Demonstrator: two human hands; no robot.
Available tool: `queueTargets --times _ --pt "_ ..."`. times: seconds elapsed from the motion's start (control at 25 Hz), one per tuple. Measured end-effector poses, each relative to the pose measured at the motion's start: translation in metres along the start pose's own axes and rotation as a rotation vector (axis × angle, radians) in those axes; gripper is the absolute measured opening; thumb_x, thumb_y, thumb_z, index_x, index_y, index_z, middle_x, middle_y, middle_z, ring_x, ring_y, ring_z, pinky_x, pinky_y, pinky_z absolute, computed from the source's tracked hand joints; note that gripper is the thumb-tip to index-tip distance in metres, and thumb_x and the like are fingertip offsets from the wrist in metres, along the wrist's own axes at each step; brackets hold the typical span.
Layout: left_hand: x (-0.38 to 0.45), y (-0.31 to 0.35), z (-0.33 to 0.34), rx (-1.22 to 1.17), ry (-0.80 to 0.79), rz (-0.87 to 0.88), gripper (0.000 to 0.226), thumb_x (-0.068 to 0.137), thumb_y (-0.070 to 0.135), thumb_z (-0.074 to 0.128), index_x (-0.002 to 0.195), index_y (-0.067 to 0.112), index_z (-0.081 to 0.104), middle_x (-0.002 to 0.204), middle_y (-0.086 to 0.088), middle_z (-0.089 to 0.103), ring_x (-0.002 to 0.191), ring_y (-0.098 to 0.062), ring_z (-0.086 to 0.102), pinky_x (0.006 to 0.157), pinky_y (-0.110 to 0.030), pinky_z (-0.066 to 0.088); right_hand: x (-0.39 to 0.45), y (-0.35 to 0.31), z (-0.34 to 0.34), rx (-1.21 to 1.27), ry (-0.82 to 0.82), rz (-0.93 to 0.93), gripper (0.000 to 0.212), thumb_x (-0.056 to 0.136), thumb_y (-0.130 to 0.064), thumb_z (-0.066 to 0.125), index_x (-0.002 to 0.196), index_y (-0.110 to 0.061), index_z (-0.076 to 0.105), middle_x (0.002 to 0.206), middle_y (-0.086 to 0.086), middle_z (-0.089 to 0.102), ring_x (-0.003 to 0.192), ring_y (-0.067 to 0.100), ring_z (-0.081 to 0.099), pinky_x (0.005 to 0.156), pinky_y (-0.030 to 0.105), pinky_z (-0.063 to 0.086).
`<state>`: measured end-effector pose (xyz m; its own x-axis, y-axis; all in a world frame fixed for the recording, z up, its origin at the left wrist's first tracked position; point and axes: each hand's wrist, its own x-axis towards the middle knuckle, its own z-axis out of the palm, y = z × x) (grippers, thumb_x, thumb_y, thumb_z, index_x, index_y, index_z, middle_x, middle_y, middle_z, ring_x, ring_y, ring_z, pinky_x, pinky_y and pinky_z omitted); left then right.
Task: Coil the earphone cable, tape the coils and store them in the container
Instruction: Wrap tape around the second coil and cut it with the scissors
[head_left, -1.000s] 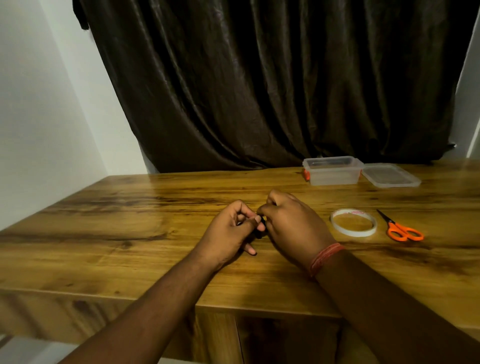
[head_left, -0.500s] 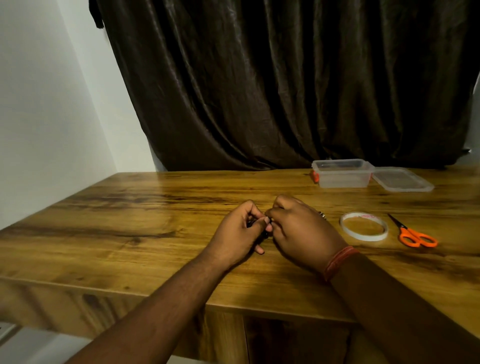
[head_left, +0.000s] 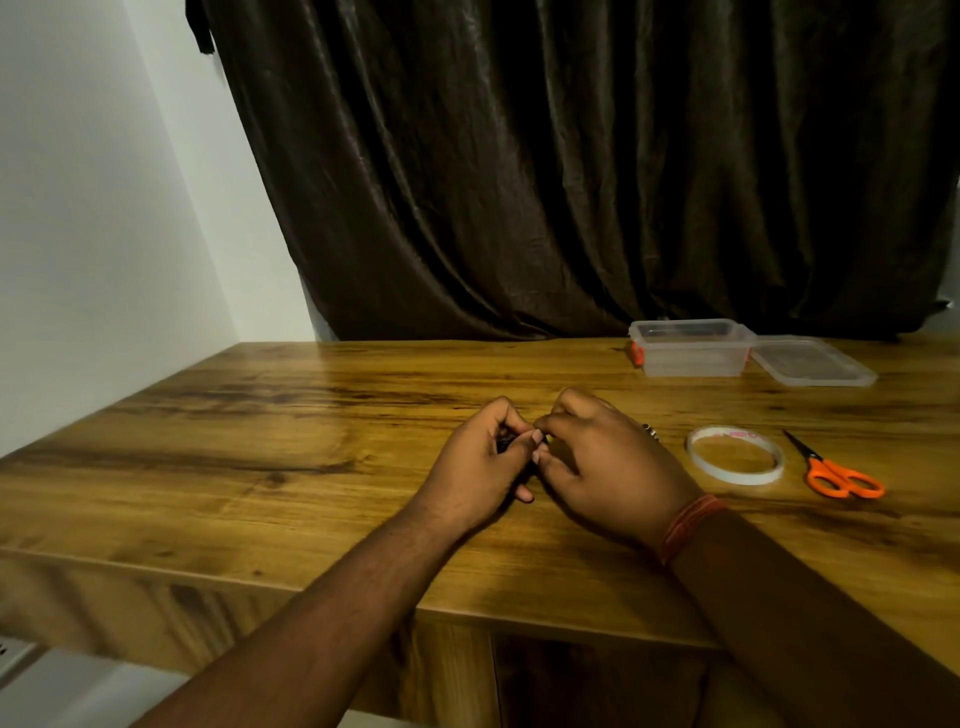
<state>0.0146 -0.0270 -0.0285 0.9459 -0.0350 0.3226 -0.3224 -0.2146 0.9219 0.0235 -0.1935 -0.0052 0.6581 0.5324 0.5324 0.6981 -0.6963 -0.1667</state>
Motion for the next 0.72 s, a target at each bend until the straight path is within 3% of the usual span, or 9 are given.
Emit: queueTargets --times 0.12,0.32,0.56,0.72 --pt "-0.0002 0.0016 0.0 -0.077 0.017 -0.002 0.01 0.098 0.013 0.059 0.089 0.012 0.054 0.088 -0.014 0.071 0.07 -0.027 0.062 0.054 -0.033 0.051 -0.0001 -0.0013 0.0004 0.107 -0.006 0.034 0.026 0.091 -0.044 0.056 0.111 -0.028 0.062 0.102 -0.01 0.044 0.094 0.007 0.049 0.078 0.026 0.045" --pt "0.001 0.0052 -0.0002 -0.122 0.049 -0.003 0.01 0.097 0.014 0.06 0.092 0.01 0.053 0.096 -0.02 0.071 0.088 -0.035 0.068 0.054 -0.033 0.054 0.0033 -0.001 0.0011 0.244 0.101 0.092 0.021 0.097 -0.018 0.056 0.112 -0.023 0.07 0.1 -0.006 0.055 0.091 0.008 0.054 0.08 0.025 0.048" --pt "0.0009 0.0076 -0.0008 -0.233 0.061 -0.019 0.008 0.097 0.012 0.06 0.091 0.014 0.055 0.095 -0.016 0.073 0.087 -0.032 0.07 0.051 -0.031 0.056 0.0033 -0.0011 -0.0019 0.285 0.228 0.158 0.01 0.09 -0.015 0.065 0.095 -0.023 0.068 0.093 -0.009 0.06 0.083 -0.001 0.053 0.068 0.005 0.037" --pt "0.0015 0.0065 -0.0018 -0.237 0.077 -0.001 0.008 0.097 0.013 0.061 0.091 0.014 0.056 0.095 -0.016 0.074 0.086 -0.032 0.071 0.05 -0.029 0.055 0.0024 -0.0026 -0.0025 0.247 0.244 0.153 0.008 0.089 -0.016 0.064 0.094 -0.022 0.064 0.09 -0.011 0.055 0.077 -0.002 0.049 0.064 0.007 0.036"
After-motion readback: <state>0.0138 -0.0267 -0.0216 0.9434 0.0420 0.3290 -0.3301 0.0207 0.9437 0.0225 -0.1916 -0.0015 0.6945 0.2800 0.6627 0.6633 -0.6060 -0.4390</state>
